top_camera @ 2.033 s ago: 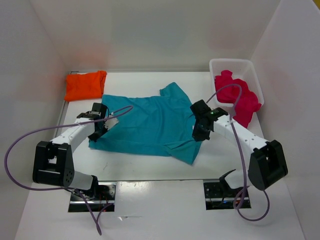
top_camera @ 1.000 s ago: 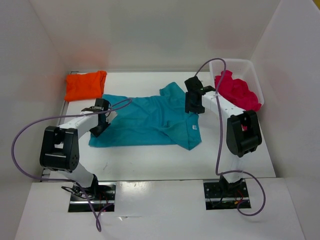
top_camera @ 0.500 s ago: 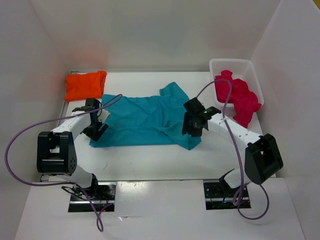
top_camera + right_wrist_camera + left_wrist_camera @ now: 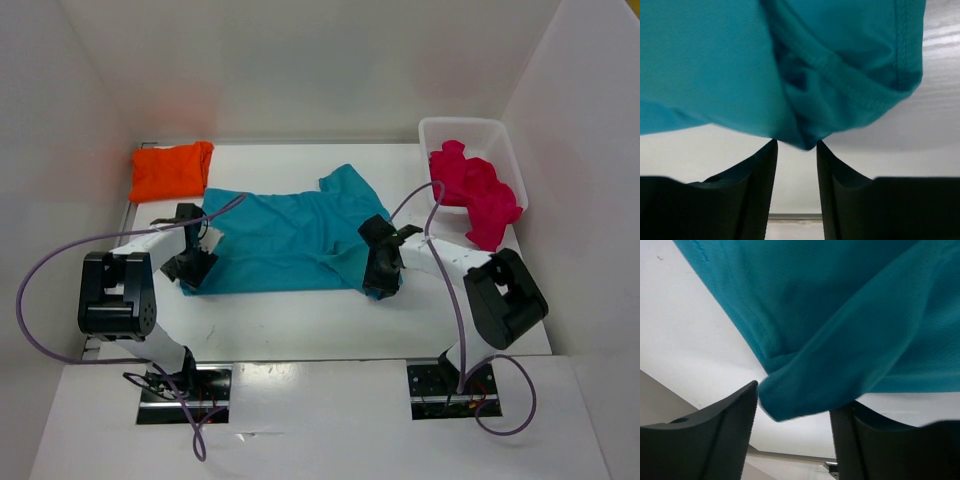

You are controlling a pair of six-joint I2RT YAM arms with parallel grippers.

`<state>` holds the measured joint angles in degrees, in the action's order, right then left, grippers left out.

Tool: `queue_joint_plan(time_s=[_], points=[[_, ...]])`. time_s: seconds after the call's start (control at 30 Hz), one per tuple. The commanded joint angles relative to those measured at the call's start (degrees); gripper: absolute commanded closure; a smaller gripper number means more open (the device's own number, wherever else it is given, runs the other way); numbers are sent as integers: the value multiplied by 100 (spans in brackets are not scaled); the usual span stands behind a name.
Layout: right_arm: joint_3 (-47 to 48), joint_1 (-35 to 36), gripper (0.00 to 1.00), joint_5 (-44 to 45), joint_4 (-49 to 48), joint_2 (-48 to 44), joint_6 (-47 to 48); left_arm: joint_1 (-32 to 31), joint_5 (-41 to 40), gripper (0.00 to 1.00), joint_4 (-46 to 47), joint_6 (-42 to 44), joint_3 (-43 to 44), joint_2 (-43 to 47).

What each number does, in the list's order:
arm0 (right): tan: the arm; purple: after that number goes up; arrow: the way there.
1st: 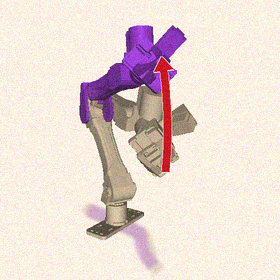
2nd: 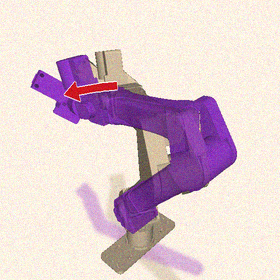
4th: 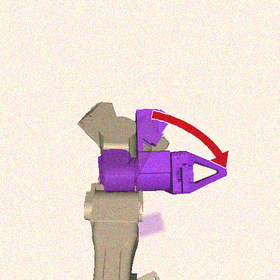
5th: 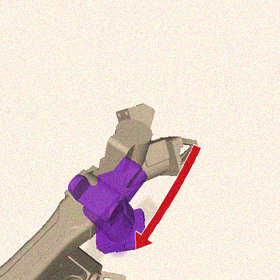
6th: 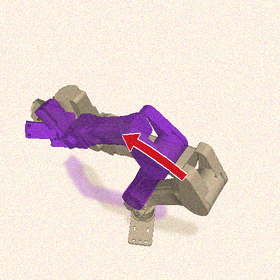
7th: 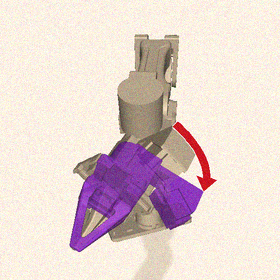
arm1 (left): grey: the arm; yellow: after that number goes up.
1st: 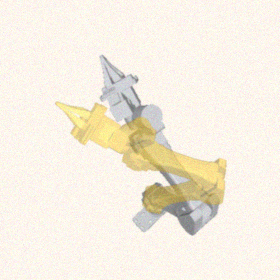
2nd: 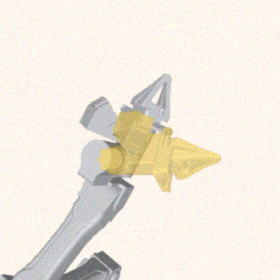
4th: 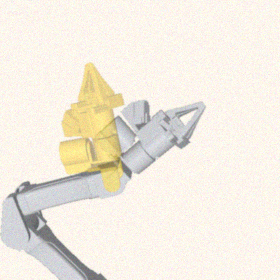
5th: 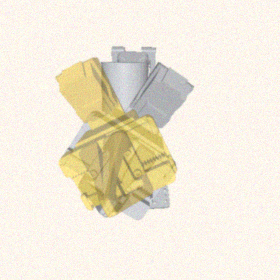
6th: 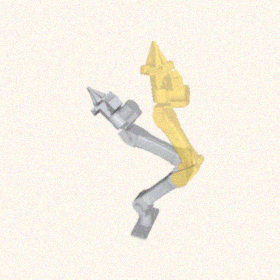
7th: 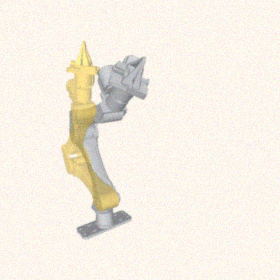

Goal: Fold and stack the t-shirts
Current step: Fold the flattened tshirt in 1/3 of the way

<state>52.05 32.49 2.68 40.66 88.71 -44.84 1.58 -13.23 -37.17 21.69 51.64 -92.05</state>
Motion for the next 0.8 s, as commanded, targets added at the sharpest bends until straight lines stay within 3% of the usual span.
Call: queue_joint_plan(time_s=[0.0, 0.1, 0.17, 0.23, 0.4, 0.63, 0.77], points=[[-11, 38, 59, 179, -270, 349, -25, 35, -144, 37, 271, -139, -198, -199], [-11, -23, 73, 251, -270, 428, 37, 35, -215, 52, 385, -139, -198, -349], [-11, -146, 89, 251, -270, 428, 89, 35, -267, 67, 447, -139, -251, -410], [-11, -294, 100, 312, -270, 350, 89, 35, -267, 75, 499, -139, -251, -472], [191, -612, 100, 461, -24, 226, 335, 96, -689, 91, 675, 80, -303, -524], [798, -981, 100, 1059, 469, 165, 853, 290, -743, 91, 737, 282, -251, -472], [1122, -1034, 100, 366, 241, 462, 1214, 290, -689, 91, 685, 283, -198, -472]])
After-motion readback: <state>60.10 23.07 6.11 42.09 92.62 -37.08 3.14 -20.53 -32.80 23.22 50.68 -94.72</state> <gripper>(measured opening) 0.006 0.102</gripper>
